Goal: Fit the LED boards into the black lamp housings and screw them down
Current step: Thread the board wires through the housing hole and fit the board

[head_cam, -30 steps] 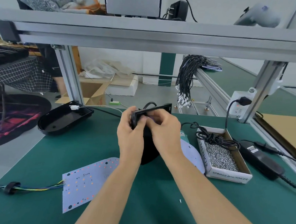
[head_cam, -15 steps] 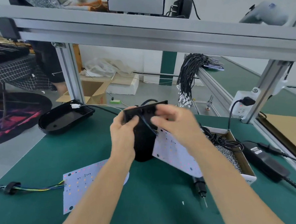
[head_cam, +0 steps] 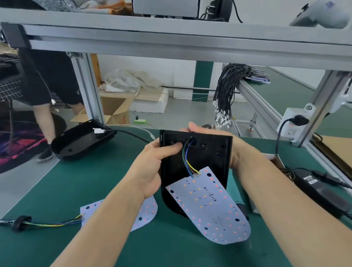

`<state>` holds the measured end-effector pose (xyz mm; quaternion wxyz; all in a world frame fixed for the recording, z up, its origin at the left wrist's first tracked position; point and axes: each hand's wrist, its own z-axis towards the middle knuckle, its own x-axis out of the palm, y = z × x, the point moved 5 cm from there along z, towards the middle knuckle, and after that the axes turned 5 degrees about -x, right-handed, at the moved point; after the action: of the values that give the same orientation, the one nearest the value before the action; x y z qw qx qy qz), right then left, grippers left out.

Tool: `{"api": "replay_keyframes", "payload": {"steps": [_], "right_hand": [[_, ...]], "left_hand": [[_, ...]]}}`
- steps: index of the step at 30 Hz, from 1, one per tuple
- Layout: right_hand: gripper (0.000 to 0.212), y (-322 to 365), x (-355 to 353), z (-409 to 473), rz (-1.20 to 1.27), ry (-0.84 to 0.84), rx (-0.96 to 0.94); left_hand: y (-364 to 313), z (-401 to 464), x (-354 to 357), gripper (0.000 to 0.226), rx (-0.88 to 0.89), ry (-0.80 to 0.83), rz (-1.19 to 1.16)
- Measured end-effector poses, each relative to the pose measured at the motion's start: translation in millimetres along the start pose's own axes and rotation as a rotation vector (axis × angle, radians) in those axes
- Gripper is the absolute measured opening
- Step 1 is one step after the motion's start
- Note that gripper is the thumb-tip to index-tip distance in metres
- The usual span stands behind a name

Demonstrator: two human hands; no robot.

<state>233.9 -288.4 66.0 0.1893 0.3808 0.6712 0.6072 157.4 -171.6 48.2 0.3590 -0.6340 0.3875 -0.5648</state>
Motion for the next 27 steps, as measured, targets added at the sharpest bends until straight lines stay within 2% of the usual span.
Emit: {"api": "replay_keyframes", "payload": {"steps": [3, 4, 6, 8, 10, 12, 13, 14, 16, 17, 19, 22, 25, 27], "right_hand": [[0.029, 16.1, -21.1, 7.0, -0.204, -0.387, -0.125], [0.029, 19.8, -30.4, 8.2, -0.195, -0.501, -0.142], [0.027, 18.0, -42.7, 12.8, -0.172, -0.645, -0.166], [0.028, 4.2, -47.3, 17.6, -0.249, -0.700, -0.118], [0.030, -16.0, -47.1, 21.8, -0.235, -0.647, -0.015], [0.043, -31.4, -38.5, 19.0, -0.011, -0.513, 0.104], [0.052, -34.2, -36.6, 15.2, 0.003, -0.478, 0.143], [0.062, -33.0, -38.5, 10.2, -0.074, -0.496, 0.147], [0.070, -21.4, -47.7, -5.5, -0.430, -0.639, 0.036], [0.066, -13.4, -46.9, -17.6, -0.606, -0.671, -0.057], [0.045, -5.9, -34.5, -42.8, -0.835, -0.599, -0.174], [0.026, -13.7, -10.0, -64.1, -1.123, -0.368, -0.112], [0.023, -17.0, -8.4, -70.6, -1.187, -0.362, -0.064], [0.022, -21.9, -12.0, -70.7, -1.111, -0.347, -0.026]], "left_hand": [[7.5, -4.6, -5.7, 0.023, -0.005, 0.008, 0.029], [12.3, -6.5, -7.3, 0.023, -0.019, 0.018, 0.029], [20.6, -8.5, -8.8, 0.025, -0.048, 0.024, -0.004], [27.0, -6.7, -9.5, 0.030, -0.068, -0.009, -0.042], [31.1, -4.1, -14.1, 0.023, -0.086, -0.087, -0.048], [35.5, -2.8, -26.3, 0.019, -0.111, -0.202, -0.015], [37.0, -2.5, -33.4, 0.021, -0.126, -0.253, 0.002], [37.6, -1.8, -39.4, 0.022, -0.136, -0.293, 0.011], [37.4, -0.8, -47.9, 0.021, -0.140, -0.362, 0.021], [36.9, -0.1, -49.9, 0.021, -0.138, -0.390, 0.024], [35.9, 0.2, -50.7, 0.022, -0.129, -0.429, 0.033], [33.7, 0.5, -47.8, 0.022, -0.110, -0.443, 0.045], [33.3, 0.2, -41.2, 0.018, -0.114, -0.431, 0.039], [34.0, -0.5, -37.0, 0.010, -0.119, -0.408, 0.024]]}}
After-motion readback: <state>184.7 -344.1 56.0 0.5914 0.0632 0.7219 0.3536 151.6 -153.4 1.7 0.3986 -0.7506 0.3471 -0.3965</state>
